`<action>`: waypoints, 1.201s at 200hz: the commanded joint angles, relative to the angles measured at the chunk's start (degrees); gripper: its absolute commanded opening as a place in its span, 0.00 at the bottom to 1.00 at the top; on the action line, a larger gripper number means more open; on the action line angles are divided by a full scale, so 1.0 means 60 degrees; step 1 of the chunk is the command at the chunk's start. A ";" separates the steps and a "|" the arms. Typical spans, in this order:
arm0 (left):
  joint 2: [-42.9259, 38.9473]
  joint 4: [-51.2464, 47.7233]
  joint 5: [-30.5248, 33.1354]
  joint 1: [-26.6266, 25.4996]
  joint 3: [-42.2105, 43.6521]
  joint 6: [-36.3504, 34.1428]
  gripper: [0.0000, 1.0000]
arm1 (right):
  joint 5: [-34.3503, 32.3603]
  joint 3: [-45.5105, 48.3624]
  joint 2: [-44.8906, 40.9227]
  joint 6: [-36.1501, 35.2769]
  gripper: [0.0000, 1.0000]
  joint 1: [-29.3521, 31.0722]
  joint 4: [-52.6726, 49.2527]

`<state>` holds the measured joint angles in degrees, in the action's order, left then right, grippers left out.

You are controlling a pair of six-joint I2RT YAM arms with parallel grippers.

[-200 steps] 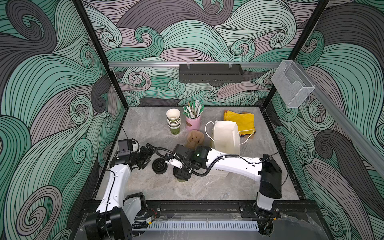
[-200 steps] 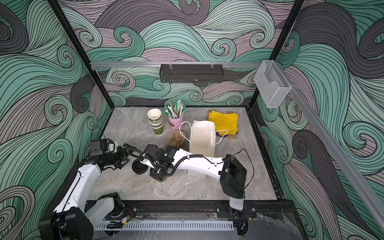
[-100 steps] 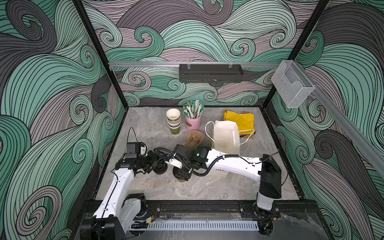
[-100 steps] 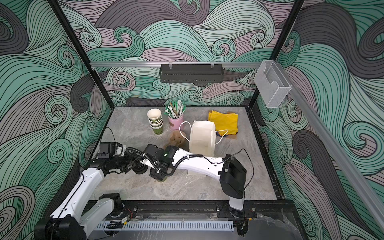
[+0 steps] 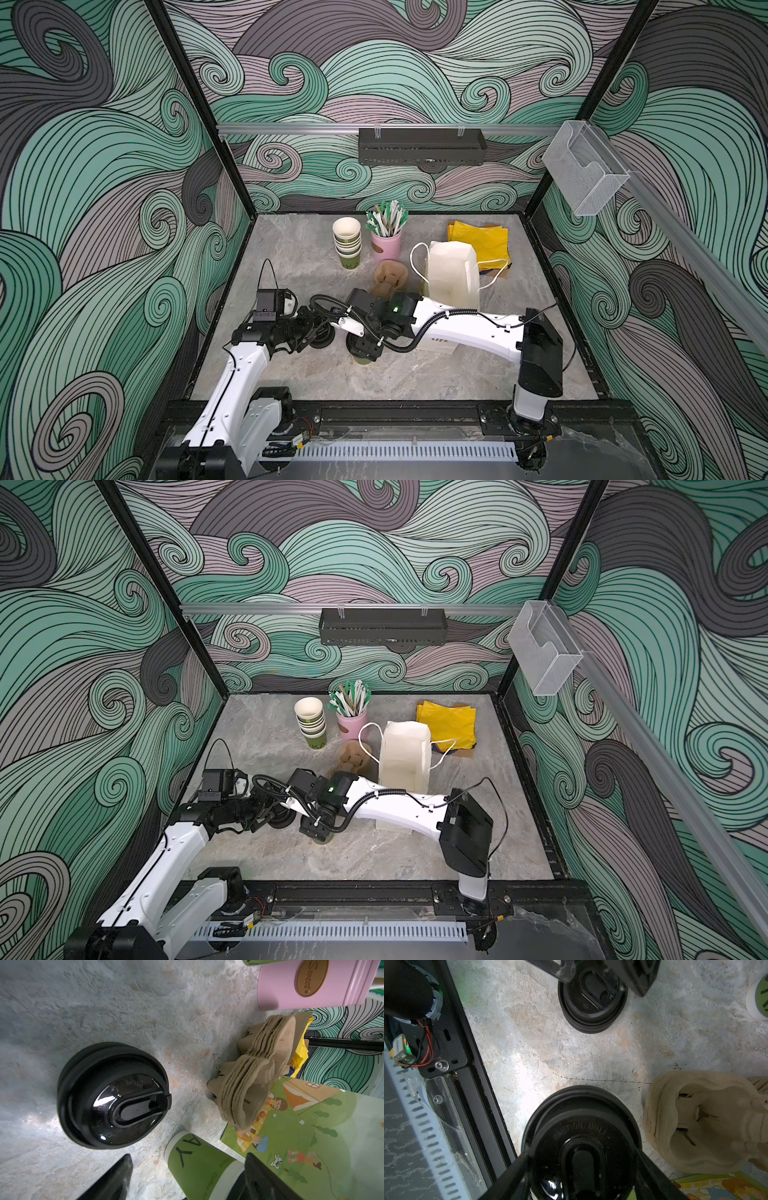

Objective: Pack the takeout coffee

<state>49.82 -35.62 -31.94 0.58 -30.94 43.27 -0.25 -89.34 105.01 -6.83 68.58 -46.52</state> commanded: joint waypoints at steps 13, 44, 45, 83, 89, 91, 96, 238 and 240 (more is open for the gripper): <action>-0.0202 -0.0302 0.0179 -0.0140 0.0073 0.0142 0.87 | 0.0016 -0.0257 -0.0448 0.0081 0.72 -0.0044 -0.0066; -0.0159 -0.0244 0.0190 -0.0170 0.0063 0.0186 0.87 | 0.0094 -0.0194 -0.0604 0.0161 0.72 -0.0117 0.0035; -0.0167 -0.0237 0.0186 -0.0170 0.0061 0.0186 0.87 | 0.0082 -0.0196 -0.0601 0.0159 0.71 -0.0119 0.0034; -0.0170 -0.0327 0.0182 -0.0216 0.0016 0.0132 0.87 | 0.0049 -0.0198 -0.0327 0.0138 0.71 -0.0121 -0.0107; -0.0175 -0.0333 0.0190 -0.0215 0.0015 0.0131 0.87 | 0.0094 -0.0205 -0.0296 0.0128 0.71 -0.0121 -0.0111; -0.0182 -0.0341 0.0184 -0.0218 0.0015 0.0129 0.87 | 0.0106 -0.0211 -0.0299 0.0128 0.72 -0.0121 -0.0123; -0.0193 -0.0366 0.0184 -0.0215 0.0016 0.0128 0.87 | 0.0168 -0.0234 -0.0272 0.0134 0.72 -0.0110 -0.0128; -0.0261 -0.0451 0.0212 -0.0287 0.0015 0.0113 0.87 | 0.0418 -0.0275 0.0034 0.0141 0.72 -0.0165 -0.0218; -0.0251 -0.0458 0.0219 -0.0287 0.0015 0.0113 0.87 | 0.0429 -0.0272 0.0040 0.0142 0.72 -0.0165 -0.0216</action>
<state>49.23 -36.56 -31.27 -0.84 -30.46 44.21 1.10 -89.34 104.81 -6.35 67.85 -47.05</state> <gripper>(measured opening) 0.874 0.719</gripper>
